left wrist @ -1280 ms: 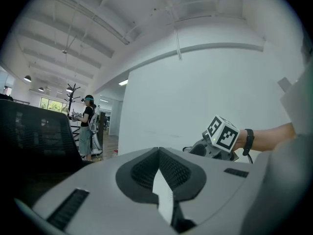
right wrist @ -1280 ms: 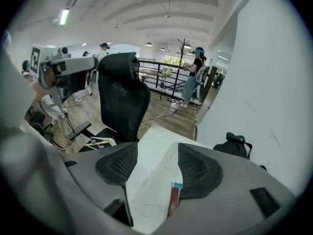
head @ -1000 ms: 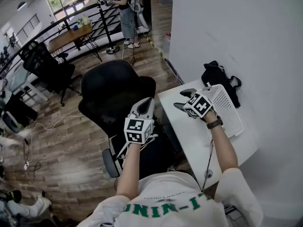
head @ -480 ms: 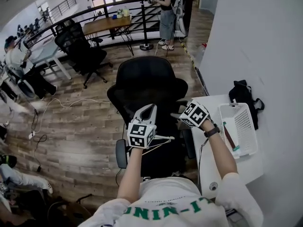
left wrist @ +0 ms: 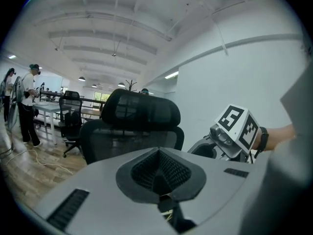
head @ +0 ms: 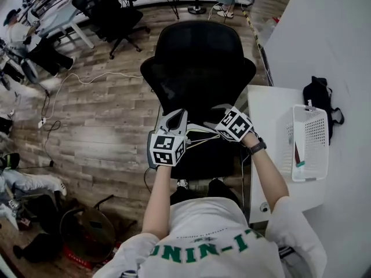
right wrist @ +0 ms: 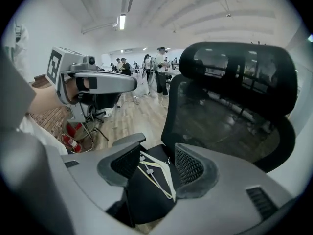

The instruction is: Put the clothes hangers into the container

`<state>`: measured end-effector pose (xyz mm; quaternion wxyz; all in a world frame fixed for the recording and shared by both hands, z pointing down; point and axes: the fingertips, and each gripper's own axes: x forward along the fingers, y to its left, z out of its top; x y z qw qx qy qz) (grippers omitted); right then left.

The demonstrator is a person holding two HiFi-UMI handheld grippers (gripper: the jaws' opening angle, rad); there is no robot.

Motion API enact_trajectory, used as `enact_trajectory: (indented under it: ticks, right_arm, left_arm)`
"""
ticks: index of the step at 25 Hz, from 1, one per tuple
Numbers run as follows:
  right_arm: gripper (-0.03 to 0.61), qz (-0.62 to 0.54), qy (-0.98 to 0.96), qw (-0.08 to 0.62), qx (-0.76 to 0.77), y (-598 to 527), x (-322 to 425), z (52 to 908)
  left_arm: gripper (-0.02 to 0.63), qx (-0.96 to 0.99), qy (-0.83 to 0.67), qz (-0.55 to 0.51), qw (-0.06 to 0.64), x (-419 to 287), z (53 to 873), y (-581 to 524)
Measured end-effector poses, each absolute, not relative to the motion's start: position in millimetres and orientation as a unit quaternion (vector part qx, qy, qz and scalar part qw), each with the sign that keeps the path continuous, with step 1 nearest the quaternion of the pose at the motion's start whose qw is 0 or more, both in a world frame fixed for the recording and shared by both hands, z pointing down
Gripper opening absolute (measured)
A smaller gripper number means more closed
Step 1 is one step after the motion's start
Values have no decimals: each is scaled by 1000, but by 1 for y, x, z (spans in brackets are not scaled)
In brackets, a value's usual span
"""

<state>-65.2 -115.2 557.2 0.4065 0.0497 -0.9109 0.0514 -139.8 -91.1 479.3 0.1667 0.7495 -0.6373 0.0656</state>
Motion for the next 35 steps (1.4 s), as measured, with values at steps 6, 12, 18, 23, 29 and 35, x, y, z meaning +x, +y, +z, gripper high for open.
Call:
enact_trajectory:
  ticks: [6, 12, 18, 23, 29, 35]
  right_arm:
    - [238, 111, -892, 437, 29, -104, -85, 656]
    - [238, 128, -880, 455, 42, -112, -104, 752]
    - [238, 133, -861, 487, 56, -137, -111, 884]
    - [239, 139, -848, 507, 69, -156, -109, 977]
    - [241, 132, -821, 553, 56, -169, -116, 1069]
    - [247, 142, -808, 569, 59, -175, -115, 1115]
  left_arm:
    - [14, 734, -637, 81, 222, -163, 556, -89]
    - [14, 733, -626, 90, 253, -189, 630, -95]
    - [14, 732, -609, 101, 288, -195, 731, -112]
    - [14, 729, -603, 92, 310, -191, 797, -123]
    - [14, 723, -601, 98, 327, -204, 862, -146]
    - [14, 718, -596, 97, 346, -204, 899, -148]
